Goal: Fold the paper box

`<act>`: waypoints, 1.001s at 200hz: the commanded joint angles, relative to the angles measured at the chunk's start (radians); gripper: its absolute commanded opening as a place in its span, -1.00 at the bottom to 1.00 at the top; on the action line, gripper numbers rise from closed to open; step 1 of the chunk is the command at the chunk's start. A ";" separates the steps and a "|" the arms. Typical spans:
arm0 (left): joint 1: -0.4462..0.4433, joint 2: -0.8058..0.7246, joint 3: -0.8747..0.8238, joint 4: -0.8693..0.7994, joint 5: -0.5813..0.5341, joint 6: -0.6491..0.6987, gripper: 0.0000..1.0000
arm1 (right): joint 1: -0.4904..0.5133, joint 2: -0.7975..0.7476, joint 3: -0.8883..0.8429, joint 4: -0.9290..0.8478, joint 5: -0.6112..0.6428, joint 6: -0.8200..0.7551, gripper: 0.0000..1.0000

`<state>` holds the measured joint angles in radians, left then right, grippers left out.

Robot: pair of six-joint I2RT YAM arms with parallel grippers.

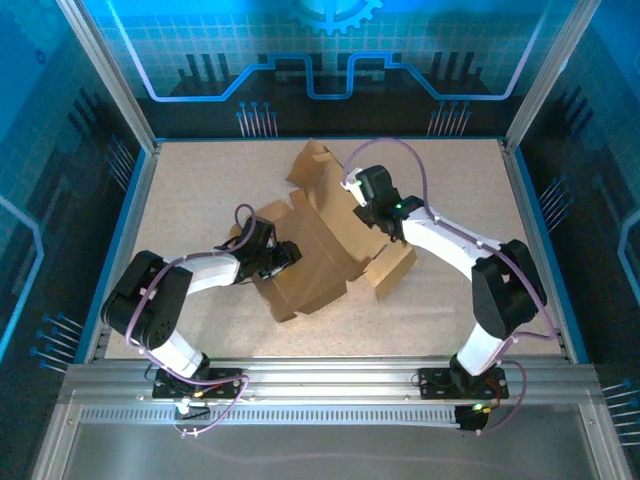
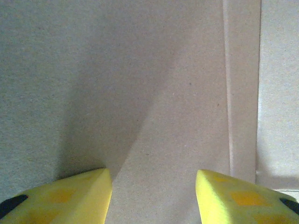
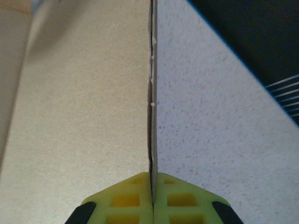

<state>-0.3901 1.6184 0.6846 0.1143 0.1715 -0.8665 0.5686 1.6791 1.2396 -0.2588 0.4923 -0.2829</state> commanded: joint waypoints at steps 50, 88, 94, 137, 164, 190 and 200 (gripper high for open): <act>-0.009 0.082 -0.020 -0.012 0.031 -0.014 0.11 | 0.238 0.021 -0.009 0.006 0.145 -0.038 -1.00; -0.008 0.085 -0.016 0.005 0.036 0.000 0.18 | 0.282 0.037 -0.005 -0.021 0.108 0.008 -1.00; -0.007 0.086 -0.013 0.003 0.036 0.002 0.18 | 0.289 0.041 -0.007 -0.021 0.109 0.005 -1.00; -0.008 0.077 -0.011 -0.001 0.037 0.005 0.21 | 0.312 0.073 -0.008 -0.003 0.196 -0.044 -1.00; -0.007 0.056 -0.016 -0.005 0.032 0.005 0.22 | 0.312 0.099 -0.009 0.029 0.280 -0.114 -1.00; -0.008 0.040 -0.026 -0.014 0.023 0.009 0.24 | 0.312 0.130 -0.026 0.088 0.343 -0.207 -1.00; -0.009 0.037 -0.028 -0.015 0.020 0.011 0.25 | 0.312 0.139 -0.037 0.118 0.360 -0.241 -1.00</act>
<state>-0.3912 1.6428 0.6910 0.1886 0.2260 -0.8848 0.8524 1.7515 1.2564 -0.1326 0.8761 -0.4313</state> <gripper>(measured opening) 0.620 0.069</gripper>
